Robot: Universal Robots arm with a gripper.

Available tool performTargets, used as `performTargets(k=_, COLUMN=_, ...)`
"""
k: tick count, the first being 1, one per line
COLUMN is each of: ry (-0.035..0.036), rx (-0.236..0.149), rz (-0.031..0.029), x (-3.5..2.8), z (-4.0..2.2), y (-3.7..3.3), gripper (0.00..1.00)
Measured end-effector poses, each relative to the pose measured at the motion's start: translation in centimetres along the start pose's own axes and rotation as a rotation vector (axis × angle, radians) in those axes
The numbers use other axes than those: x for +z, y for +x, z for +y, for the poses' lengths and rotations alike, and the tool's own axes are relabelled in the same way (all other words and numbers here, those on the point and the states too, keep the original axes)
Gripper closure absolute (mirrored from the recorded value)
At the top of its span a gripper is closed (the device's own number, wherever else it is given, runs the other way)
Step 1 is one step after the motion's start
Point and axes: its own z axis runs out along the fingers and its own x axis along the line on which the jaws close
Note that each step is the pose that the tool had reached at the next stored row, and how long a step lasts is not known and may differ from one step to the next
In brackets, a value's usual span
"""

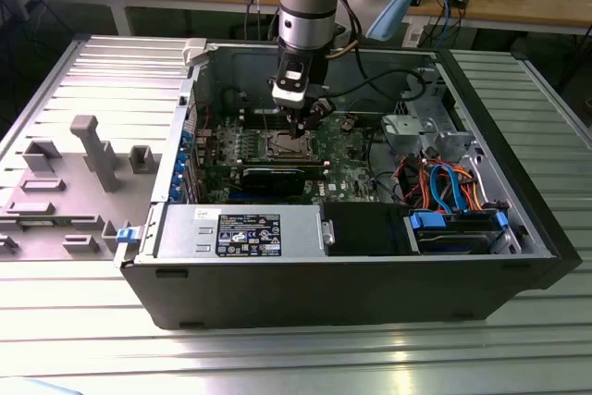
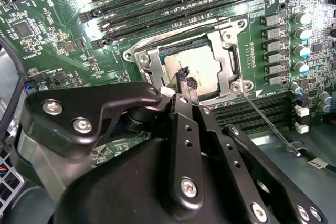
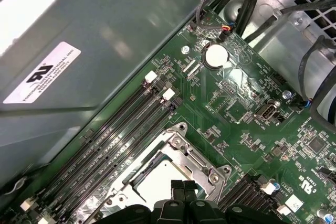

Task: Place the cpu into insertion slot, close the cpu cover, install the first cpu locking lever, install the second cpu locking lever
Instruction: 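Install the first cpu locking lever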

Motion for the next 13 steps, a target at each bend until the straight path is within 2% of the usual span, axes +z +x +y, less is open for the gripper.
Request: performTargets(k=13, ry=-0.0007, rx=-0.022, rz=-0.0004, x=0.00, z=0.00, y=0.00, gripper=0.89)
